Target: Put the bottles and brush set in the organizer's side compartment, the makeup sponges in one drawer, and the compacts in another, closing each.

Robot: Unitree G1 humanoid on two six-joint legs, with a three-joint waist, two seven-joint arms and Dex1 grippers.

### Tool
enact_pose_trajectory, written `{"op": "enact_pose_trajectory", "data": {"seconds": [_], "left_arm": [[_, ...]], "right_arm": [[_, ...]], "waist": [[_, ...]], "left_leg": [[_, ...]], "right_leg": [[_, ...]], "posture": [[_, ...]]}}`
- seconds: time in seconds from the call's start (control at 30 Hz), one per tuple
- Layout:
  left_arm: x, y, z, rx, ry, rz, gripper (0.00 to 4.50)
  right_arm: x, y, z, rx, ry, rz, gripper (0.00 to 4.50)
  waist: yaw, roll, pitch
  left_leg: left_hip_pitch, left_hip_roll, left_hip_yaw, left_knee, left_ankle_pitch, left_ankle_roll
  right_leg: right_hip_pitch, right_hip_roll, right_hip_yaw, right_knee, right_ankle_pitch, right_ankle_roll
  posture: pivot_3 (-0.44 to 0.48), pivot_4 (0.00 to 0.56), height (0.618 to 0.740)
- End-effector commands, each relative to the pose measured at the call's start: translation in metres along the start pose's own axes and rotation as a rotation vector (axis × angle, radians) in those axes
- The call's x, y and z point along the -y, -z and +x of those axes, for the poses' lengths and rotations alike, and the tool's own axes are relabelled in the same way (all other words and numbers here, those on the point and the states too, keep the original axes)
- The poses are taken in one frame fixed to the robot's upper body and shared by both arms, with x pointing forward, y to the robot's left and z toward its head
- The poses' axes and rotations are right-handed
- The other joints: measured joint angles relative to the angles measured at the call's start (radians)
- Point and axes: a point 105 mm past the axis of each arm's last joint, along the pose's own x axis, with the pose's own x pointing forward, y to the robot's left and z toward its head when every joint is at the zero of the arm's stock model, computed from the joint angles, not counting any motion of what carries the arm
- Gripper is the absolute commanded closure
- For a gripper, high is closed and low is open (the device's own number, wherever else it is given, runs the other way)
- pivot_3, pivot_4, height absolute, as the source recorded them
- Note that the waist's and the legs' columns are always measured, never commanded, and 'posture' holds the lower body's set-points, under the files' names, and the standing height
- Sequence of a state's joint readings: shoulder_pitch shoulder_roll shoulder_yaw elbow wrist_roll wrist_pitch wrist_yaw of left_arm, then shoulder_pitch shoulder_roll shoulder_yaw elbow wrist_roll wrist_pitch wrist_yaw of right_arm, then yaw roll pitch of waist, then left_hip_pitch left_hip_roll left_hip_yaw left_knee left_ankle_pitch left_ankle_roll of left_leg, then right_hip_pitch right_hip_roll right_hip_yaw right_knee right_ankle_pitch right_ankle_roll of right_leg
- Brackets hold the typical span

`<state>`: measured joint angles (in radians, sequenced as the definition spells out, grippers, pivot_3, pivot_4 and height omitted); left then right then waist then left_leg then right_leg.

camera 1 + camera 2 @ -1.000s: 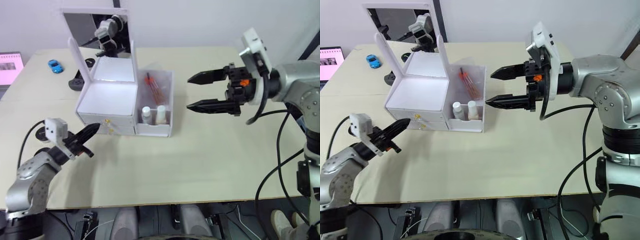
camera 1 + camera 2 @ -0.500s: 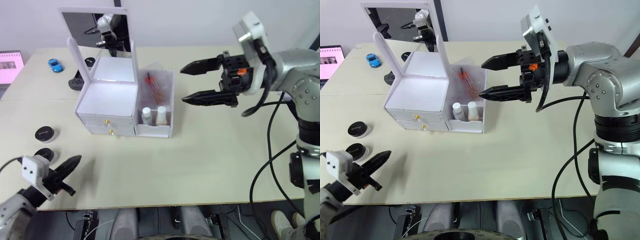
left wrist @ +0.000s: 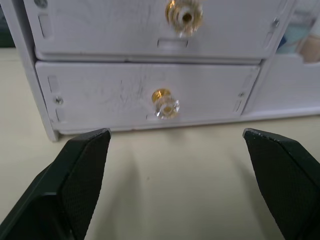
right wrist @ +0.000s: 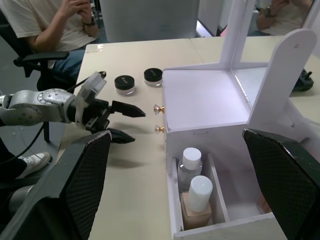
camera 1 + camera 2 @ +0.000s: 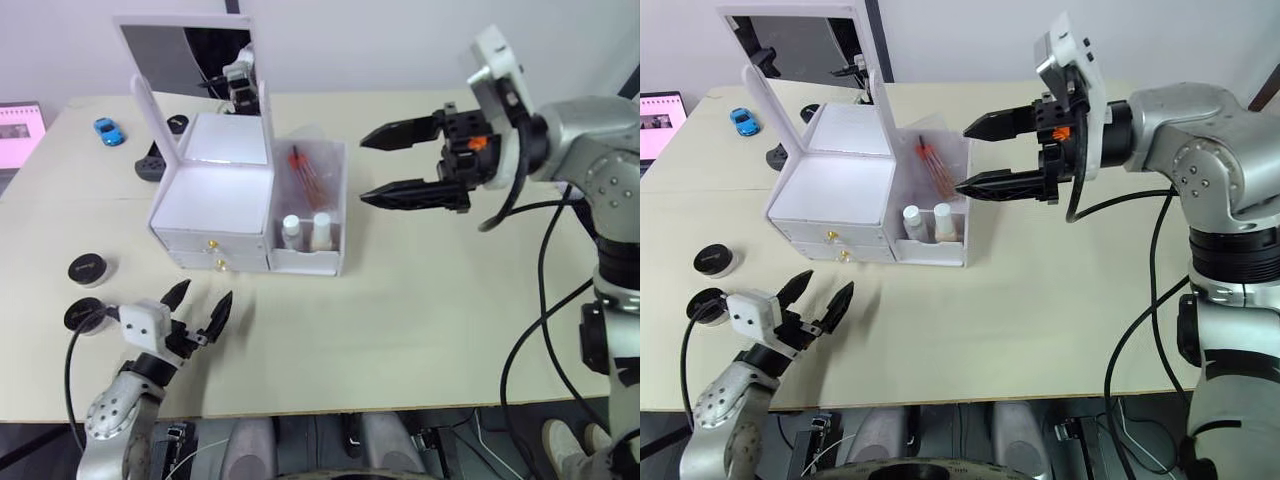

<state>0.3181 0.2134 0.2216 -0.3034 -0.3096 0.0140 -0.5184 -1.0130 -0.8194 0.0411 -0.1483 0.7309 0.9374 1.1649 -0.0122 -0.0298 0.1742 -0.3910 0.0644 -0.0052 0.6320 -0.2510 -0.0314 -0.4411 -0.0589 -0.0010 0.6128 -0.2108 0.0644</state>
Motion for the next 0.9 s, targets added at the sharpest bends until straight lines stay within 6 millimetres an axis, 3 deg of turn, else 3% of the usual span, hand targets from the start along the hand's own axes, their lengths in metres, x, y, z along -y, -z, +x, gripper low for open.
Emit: {"op": "enact_pose_trajectory", "data": {"seconds": [0.03,0.37,0.47,0.53,0.9], "left_arm": [[0.01,-0.005,0.009,0.031,0.03,0.028,0.04],[0.016,-0.015,0.035,0.114,-0.047,0.031,0.04],[0.014,-0.015,0.037,0.12,-0.085,0.047,0.93],[0.014,-0.015,0.039,0.117,-0.096,0.063,1.86],[0.01,-0.01,0.036,0.091,-0.17,0.083,1.86]], "right_arm": [[-0.003,-0.009,-0.009,0.016,0.026,-0.048,0.0],[-0.007,-0.005,-0.013,-0.003,0.056,-0.056,0.0],[-0.008,-0.004,-0.014,-0.009,0.059,-0.058,0.0],[-0.009,-0.004,-0.014,-0.011,0.06,-0.058,0.0],[-0.01,-0.004,-0.013,-0.018,0.057,-0.057,0.0]], "waist": [[0.001,0.0,0.0],[0.0,0.0,0.0],[0.001,0.0,0.0],[0.002,0.0,0.0],[0.001,0.0,0.0]], "left_leg": [[0.0,0.0,0.0,0.0,0.0,0.0],[0.0,0.0,0.0,0.001,0.0,0.0],[0.0,0.0,-0.001,0.0,0.0,0.0],[0.0,0.0,-0.001,0.0,0.0,0.0],[0.0,0.0,-0.001,0.001,0.0,0.0]], "right_leg": [[0.0,0.0,0.0,0.0,0.0,0.0],[0.001,0.0,0.0,0.0,0.0,0.0],[0.001,0.001,0.0,0.0,0.0,0.0],[0.001,0.001,0.0,0.0,0.0,0.0],[0.001,0.001,0.0,0.0,0.0,0.0]], "posture": [[0.0,0.15,0.725],[0.0,0.15,0.725],[0.0,0.15,0.725],[0.0,0.15,0.725],[0.0,0.15,0.725]]}}
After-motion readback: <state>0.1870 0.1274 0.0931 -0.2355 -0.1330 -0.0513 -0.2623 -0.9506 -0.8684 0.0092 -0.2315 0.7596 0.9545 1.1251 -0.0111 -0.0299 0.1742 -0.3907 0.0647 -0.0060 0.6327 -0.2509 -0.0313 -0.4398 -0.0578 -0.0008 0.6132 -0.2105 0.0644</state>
